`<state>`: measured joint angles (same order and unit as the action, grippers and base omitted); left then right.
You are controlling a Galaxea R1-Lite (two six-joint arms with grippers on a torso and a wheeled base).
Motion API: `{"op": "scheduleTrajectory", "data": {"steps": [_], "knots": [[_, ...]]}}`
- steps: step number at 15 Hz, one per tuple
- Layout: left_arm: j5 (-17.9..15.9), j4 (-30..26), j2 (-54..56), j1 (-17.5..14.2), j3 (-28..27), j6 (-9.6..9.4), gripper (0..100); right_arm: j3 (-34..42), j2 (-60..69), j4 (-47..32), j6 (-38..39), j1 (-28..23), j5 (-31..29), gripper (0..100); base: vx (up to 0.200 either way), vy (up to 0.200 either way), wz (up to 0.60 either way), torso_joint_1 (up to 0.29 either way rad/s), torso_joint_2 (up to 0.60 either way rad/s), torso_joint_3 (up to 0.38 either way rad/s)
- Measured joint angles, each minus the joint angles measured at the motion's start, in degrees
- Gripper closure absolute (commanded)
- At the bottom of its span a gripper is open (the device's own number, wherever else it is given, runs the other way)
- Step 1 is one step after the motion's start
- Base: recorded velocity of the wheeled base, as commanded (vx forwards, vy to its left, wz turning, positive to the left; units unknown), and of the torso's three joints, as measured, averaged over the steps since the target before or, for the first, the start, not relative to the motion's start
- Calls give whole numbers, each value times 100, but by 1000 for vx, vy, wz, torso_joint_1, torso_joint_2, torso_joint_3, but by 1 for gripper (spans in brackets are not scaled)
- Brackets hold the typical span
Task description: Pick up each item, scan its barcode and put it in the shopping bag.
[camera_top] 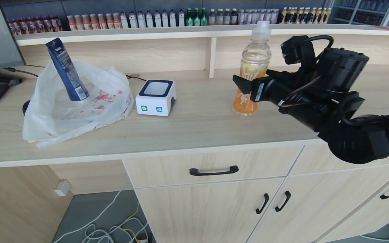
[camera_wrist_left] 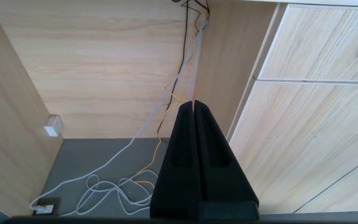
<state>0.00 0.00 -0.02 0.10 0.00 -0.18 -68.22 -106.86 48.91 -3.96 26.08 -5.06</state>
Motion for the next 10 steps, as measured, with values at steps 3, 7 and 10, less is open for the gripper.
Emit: {"op": "scheduleTrajectory", "data": {"steps": [3, 7, 10], "knots": [[0, 0, 0, 0, 0, 2, 100, -134, -228, 27, -11, -1, -2, 0, 0, 0, 0, 0, 0, 0], [0, 0, 0, 0, 0, 2, 100, -656, -557, 17, -17, 0, 2, 0, 0, 0, 0, 0, 0, 0], [0, 0, 0, 0, 0, 0, 100, -833, -733, 2, -17, -20, 2, 0, 0, 0, 0, 0, 0, 0]]}}
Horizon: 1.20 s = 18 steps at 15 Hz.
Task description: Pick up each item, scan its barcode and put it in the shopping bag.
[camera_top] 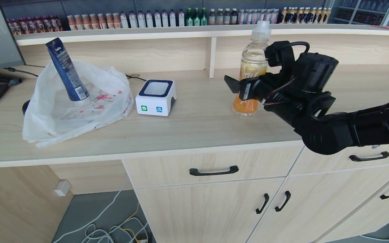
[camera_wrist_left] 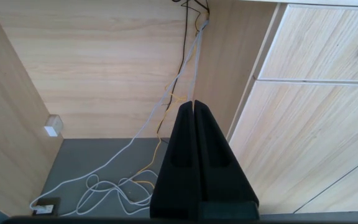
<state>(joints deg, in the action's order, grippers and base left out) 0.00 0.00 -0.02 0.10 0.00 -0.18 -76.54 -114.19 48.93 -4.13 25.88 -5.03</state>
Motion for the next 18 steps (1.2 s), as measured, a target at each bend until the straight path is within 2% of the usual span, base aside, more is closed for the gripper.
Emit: {"op": "scheduleTrajectory", "data": {"steps": [9, 18], "knots": [[0, 0, 0, 0, 0, 0, 100, -430, -196, -20, 12, -105, 9, 0, 0, 0, 0, 0, 0, 0], [0, 0, 0, 0, 0, 2, 100, -483, -201, -27, 12, -108, 6, 0, 0, 0, 0, 0, 0, 0]]}}
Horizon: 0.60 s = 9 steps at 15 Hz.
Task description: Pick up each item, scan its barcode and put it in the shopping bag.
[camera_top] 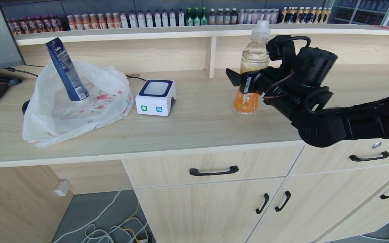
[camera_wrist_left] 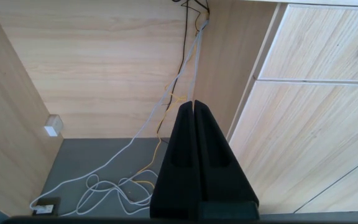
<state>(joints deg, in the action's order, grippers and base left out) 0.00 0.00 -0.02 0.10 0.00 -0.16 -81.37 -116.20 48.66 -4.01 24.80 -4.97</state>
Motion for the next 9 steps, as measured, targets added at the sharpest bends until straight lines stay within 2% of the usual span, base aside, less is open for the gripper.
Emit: {"op": "scheduleTrajectory", "data": {"steps": [1, 9], "knots": [[0, 0, 0, 0, 0, -2, 100, 0, 2, 0, -1, -2, 0, 100, 0, 0, 0, 0, 0, 0], [0, 0, 0, 0, 0, -2, 100, -60, 41, 0, 29, -2, -2, 100, 0, 0, 0, 0, 0, 0]]}}
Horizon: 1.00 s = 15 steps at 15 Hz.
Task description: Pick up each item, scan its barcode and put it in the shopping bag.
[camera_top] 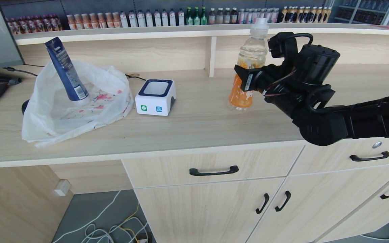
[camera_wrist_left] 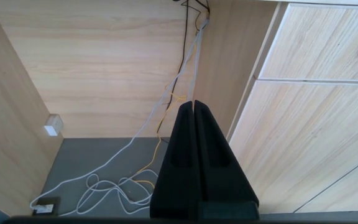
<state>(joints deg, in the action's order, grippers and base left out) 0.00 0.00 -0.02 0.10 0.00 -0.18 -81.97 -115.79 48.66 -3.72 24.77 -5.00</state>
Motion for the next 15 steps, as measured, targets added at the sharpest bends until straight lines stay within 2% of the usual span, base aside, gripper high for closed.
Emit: {"op": "scheduleTrajectory", "data": {"steps": [5, 11, 15], "knots": [[0, 0, 0, 0, 0, 0, 100, -80, 27, -41, -5, -2, -1, 100, 0, 0, 0, 0, 0, 0], [0, 0, 0, 0, 0, 0, 100, -146, 464, -501, -2, 85, -12, 100, 0, 0, 0, 0, 0, 0], [0, 0, 0, 0, 0, 0, 100, 210, 1063, -505, -44, 350, -72, 100, 0, 0, 0, 0, 0, 0]]}}
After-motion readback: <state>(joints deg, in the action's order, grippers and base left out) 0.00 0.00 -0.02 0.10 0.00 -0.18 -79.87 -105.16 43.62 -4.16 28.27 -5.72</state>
